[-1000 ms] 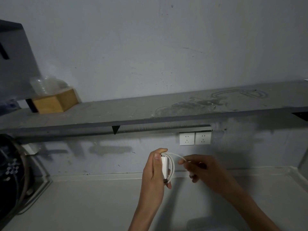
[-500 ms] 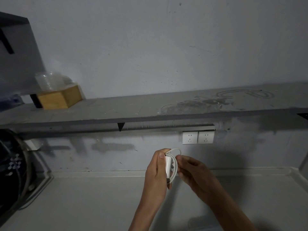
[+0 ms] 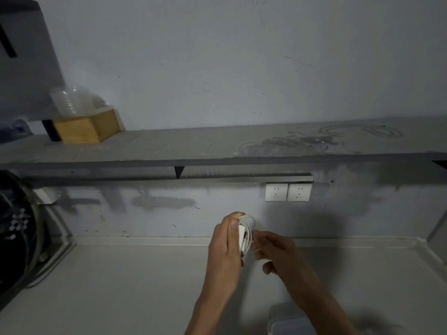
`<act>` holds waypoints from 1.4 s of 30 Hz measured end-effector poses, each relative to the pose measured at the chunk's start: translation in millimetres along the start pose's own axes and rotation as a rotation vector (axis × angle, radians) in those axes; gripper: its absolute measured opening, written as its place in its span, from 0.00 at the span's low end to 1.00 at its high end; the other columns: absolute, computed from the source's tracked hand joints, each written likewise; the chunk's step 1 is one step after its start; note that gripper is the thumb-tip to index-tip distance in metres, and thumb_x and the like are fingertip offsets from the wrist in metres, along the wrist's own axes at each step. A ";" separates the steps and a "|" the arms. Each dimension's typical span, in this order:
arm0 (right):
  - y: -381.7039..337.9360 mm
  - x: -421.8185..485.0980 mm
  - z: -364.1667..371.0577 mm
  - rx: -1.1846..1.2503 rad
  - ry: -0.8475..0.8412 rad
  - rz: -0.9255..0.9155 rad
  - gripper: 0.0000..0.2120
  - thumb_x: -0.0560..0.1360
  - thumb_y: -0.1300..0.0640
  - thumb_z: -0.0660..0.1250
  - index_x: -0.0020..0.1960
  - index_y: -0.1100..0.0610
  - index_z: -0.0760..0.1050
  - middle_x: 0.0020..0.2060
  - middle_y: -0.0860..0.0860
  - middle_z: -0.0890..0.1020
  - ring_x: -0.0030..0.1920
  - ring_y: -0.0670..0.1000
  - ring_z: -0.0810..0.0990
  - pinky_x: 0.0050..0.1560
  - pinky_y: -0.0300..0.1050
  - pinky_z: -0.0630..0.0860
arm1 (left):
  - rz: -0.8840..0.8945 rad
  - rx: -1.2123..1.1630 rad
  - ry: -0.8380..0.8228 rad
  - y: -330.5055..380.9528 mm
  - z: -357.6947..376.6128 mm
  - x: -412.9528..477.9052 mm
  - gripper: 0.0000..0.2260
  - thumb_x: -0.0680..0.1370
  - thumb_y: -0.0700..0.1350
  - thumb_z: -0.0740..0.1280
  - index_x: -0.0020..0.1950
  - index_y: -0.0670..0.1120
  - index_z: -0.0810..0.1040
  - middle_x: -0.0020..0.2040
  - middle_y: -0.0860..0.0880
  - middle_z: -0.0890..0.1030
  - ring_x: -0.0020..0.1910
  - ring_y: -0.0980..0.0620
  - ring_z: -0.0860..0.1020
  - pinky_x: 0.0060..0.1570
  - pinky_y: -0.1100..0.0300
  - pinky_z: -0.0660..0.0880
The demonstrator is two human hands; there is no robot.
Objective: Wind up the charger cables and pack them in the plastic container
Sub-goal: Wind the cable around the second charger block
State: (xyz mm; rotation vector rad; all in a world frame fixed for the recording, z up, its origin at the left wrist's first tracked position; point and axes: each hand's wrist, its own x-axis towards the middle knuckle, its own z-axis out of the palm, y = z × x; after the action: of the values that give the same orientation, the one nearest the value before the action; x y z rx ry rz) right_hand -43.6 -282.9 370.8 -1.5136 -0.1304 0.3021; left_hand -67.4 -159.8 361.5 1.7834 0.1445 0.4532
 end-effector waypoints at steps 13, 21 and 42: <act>-4.0 -16.7 38.8 -0.097 -0.178 -0.114 0.16 0.74 0.67 0.68 0.54 0.49 0.78 0.34 0.53 0.84 0.34 0.49 0.81 0.37 0.39 0.77 | 0.100 -0.175 0.298 7.1 -28.2 -20.9 0.15 0.82 0.55 0.51 0.63 0.55 0.74 0.57 0.58 0.76 0.56 0.66 0.74 0.48 0.76 0.72; 4.0 -32.9 60.3 -0.469 -0.070 -0.420 0.10 0.72 0.63 0.71 0.47 0.49 0.76 0.37 0.45 0.83 0.33 0.46 0.79 0.35 0.32 0.72 | -0.337 -0.754 0.283 6.8 -62.9 -26.6 0.13 0.82 0.55 0.54 0.63 0.57 0.74 0.51 0.44 0.81 0.50 0.42 0.79 0.53 0.46 0.77; 59.6 -33.4 85.6 -0.087 0.222 -0.301 0.17 0.74 0.69 0.67 0.49 0.46 0.81 0.35 0.53 0.84 0.33 0.50 0.83 0.41 0.46 0.82 | -0.270 -0.842 0.181 -21.4 -64.4 -17.9 0.14 0.81 0.51 0.59 0.64 0.47 0.73 0.58 0.35 0.81 0.55 0.37 0.81 0.50 0.50 0.80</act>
State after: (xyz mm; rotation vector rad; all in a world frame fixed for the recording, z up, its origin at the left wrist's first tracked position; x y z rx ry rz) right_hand -105.5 -208.2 320.2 -1.5773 -0.1936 -0.1138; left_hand -105.0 -101.8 349.6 0.8819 0.2704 0.3968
